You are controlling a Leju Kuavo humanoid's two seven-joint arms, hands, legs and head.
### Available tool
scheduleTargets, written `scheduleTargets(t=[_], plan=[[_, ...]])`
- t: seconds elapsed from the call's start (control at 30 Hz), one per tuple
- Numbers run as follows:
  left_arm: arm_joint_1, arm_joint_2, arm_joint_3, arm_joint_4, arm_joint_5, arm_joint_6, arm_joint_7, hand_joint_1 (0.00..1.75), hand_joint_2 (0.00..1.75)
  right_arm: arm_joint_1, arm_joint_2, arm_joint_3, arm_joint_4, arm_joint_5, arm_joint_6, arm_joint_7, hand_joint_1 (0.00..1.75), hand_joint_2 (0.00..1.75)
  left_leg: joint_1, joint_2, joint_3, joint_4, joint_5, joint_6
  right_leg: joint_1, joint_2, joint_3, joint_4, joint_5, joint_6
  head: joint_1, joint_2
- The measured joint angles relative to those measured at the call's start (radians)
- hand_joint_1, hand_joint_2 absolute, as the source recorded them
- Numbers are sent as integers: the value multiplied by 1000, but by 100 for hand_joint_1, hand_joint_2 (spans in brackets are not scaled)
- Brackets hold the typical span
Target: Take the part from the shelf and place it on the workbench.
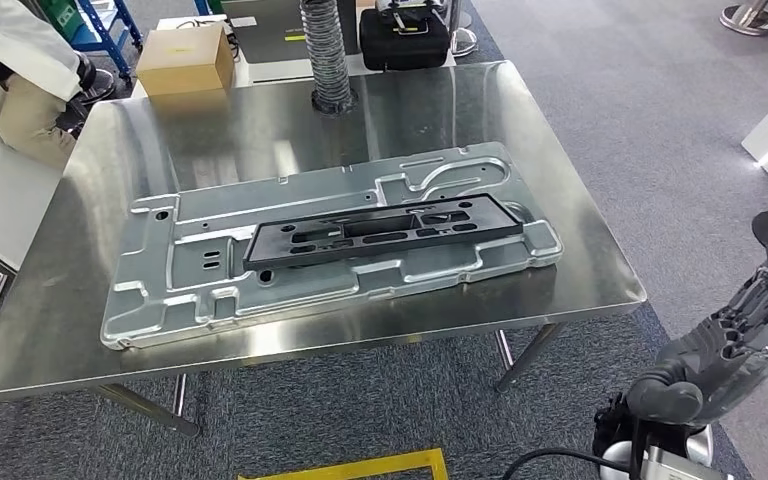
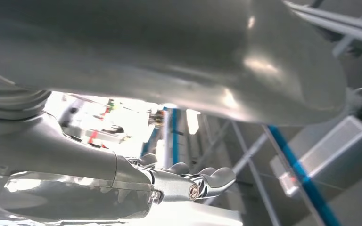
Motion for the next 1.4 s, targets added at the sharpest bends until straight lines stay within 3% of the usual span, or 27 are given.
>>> scheduleTargets(t=[0.07,0.1,0.13,0.2,0.23,0.27,0.37,0.4,0.43,0.53,0.57,0.6,0.63,0.73,0.8,0.87,0.9,0.97,1.03,1.07,1.1,1.13,1.17,1.23,1.27,1.3,1.4], plan=[[0,0,4,0,0,0,0,0,0,23,2,-13,1,-5,0,0,0,0,0,0,-18,97,-52,-2,4,-1,-21,4,13,-1,0,0],[0,0,7,0,0,1,0,0,0,33,4,-22,1,-6,0,0,0,0,0,0,0,93,-52,0,6,-1,-31,6,19,-1,0,0],[0,1,8,0,0,2,0,0,0,41,6,-31,1,-8,0,0,0,0,-1,0,39,47,-35,3,7,0,-39,9,24,0,0,0],[-1,2,10,0,-3,4,0,0,0,54,9,-48,2,-10,0,0,0,0,-5,0,144,-105,5,16,10,0,-50,14,35,5,0,0],[-2,3,11,-1,-5,5,0,0,0,60,10,-56,2,-10,0,0,0,0,-8,0,179,-162,18,22,11,0,-53,15,39,9,1,0],[-3,4,11,-1,-8,6,0,0,0,65,11,-64,3,-11,0,-1,0,0,-12,0,197,-195,24,27,11,-1,-54,16,44,15,1,0],[-2,5,11,-1,-12,4,0,0,0,86,14,-86,7,-10,0,-1,0,0,-15,1,191,-207,43,42,7,0,-56,14,55,33,-1,0],[-2,5,11,-1,-12,3,0,0,0,93,15,-93,8,-10,0,-1,0,0,-13,3,185,-211,53,48,6,2,-62,24,41,39,0,0],[-2,5,11,-1,-13,1,0,0,0,101,16,-101,9,-9,0,-1,0,0,-10,6,177,-214,65,53,4,3,-75,54,10,45,2,0],[-1,5,11,-1,-17,-2,-1,0,0,122,18,-125,15,-11,0,-1,0,0,-9,10,142,-215,93,60,-3,4,-134,240,-129,61,8,0],[0,5,11,-1,-18,-3,-1,0,0,129,20,-131,18,-13,0,-1,0,0,-9,10,130,-213,101,58,-5,4,-141,289,-148,65,8,0],[1,5,11,-1,-18,-4,-1,0,0,134,21,-137,21,-17,0,-1,0,0,-9,11,119,-211,108,56,-7,4,-131,303,-145,68,8,0],[1,4,11,-1,-18,-4,-2,0,0,138,21,-142,24,-22,0,-1,0,0,-8,11,108,-208,115,54,-10,4,-101,277,-125,69,8,0],[1,2,11,-1,-20,-5,-7,0,0,146,24,-156,35,-64,10,5,0,0,-8,11,82,-193,128,41,-11,5,47,67,-74,64,7,0],[1,1,11,-1,-23,-6,-10,0,0,156,27,-170,48,-105,36,15,0,0,-10,10,74,-186,137,30,-6,6,83,1,-74,52,8,0],[3,1,11,-1,-25,-7,-12,0,0,171,34,-189,69,-122,75,31,0,0,-8,9,71,-185,145,17,-5,6,74,-4,-65,35,9,0],[4,0,11,-1,-26,-7,-12,0,0,176,39,-198,84,-120,95,40,0,0,-7,8,66,-177,135,11,-6,5,68,-5,-57,27,9,0],[6,-1,11,-1,-27,-7,-12,0,0,184,53,-217,118,-105,127,52,0,0,-3,8,41,-111,66,2,-7,2,51,-9,-39,12,6,0],[7,-4,11,-1,-27,-6,-12,0,0,186,69,-242,164,-84,158,63,0,0,-3,7,4,18,-28,-4,-2,0,28,-8,-21,5,3,0],[7,-5,11,-1,-28,-5,-12,0,0,186,77,-257,194,-74,174,67,0,0,-3,7,-6,73,-52,-6,0,0,15,-7,-12,4,3,0],[7,-6,11,-1,-28,-4,-12,0,0,185,86,-275,230,-63,190,69,0,0,-3,7,-1,100,-53,-5,3,0,2,-5,-2,4,3,0],[7,-6,11,-1,-28,-4,-12,0,0,181,94,-292,266,-55,206,70,0,0,-3,7,23,88,-34,-3,5,0,-10,-3,6,5,3,0],[7,-6,11,-1,-29,-3,-12,0,0,176,101,-312,307,-46,222,69,0,0,-4,7,65,39,-6,2,7,0,-22,0,13,6,3,0],[5,-6,11,-1,-30,-2,-12,0,0,156,114,-353,404,-18,249,67,0,0,-8,7,170,-110,25,16,10,1,-38,7,26,10,4,0],[3,-6,11,-1,-31,-2,-12,0,0,143,119,-377,465,1,255,62,0,0,-12,6,203,-167,25,23,10,0,-43,9,32,15,4,0],[2,-6,11,-1,-33,-3,-13,0,0,130,122,-400,528,19,256,54,0,0,-15,6,221,-201,20,29,10,-1,-46,10,39,21,4,0],[2,-7,11,-1,-39,-5,-15,0,0,87,128,-469,731,68,232,29,0,0,-16,9,212,-221,38,49,8,-1,-52,8,50,40,3,0]])
